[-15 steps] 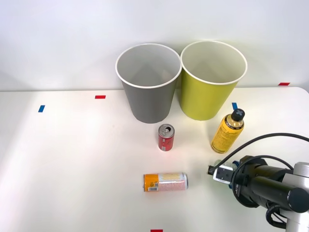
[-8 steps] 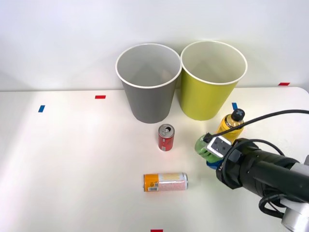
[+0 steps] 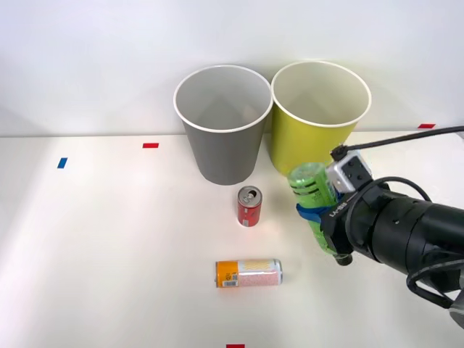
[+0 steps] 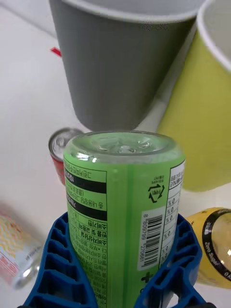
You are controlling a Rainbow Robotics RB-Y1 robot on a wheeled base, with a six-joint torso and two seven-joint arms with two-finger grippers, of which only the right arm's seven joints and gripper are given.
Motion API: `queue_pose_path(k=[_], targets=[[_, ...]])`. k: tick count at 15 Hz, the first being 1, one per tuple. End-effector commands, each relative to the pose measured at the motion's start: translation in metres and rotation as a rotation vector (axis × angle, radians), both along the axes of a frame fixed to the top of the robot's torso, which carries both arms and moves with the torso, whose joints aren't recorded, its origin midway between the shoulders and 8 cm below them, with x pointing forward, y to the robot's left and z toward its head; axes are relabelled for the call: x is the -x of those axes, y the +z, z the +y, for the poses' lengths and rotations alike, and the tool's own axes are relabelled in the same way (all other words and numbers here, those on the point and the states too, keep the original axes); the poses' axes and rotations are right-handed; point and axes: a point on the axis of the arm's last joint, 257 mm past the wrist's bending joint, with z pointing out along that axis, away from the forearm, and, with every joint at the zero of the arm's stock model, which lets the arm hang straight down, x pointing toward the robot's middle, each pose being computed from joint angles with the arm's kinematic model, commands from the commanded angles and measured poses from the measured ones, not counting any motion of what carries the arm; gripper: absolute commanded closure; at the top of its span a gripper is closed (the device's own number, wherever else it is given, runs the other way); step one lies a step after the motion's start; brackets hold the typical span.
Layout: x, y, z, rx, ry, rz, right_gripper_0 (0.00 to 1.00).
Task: Put cans in the gray bin, plastic bottles in the light green bin
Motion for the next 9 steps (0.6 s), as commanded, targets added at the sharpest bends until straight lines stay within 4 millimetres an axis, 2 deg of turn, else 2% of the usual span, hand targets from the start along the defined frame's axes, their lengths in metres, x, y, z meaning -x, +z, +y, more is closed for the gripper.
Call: queue_pose_path(k=[1, 2, 4, 7, 9], targets=[[-0.001, 0.054, 0.022, -0.202, 0.026, -0.054, 1.00], [-0.004, 0.073, 0.026, -0.267, 0.033, -0.090, 1.00], [-0.011, 0.097, 0.027, -0.344, 0.026, -0.142, 1.00], [-0.022, 0.143, 0.026, -0.500, 0.031, -0.257, 1.00], [-0.040, 0.169, 0.022, -0.559, 0.019, -0.327, 1.00]])
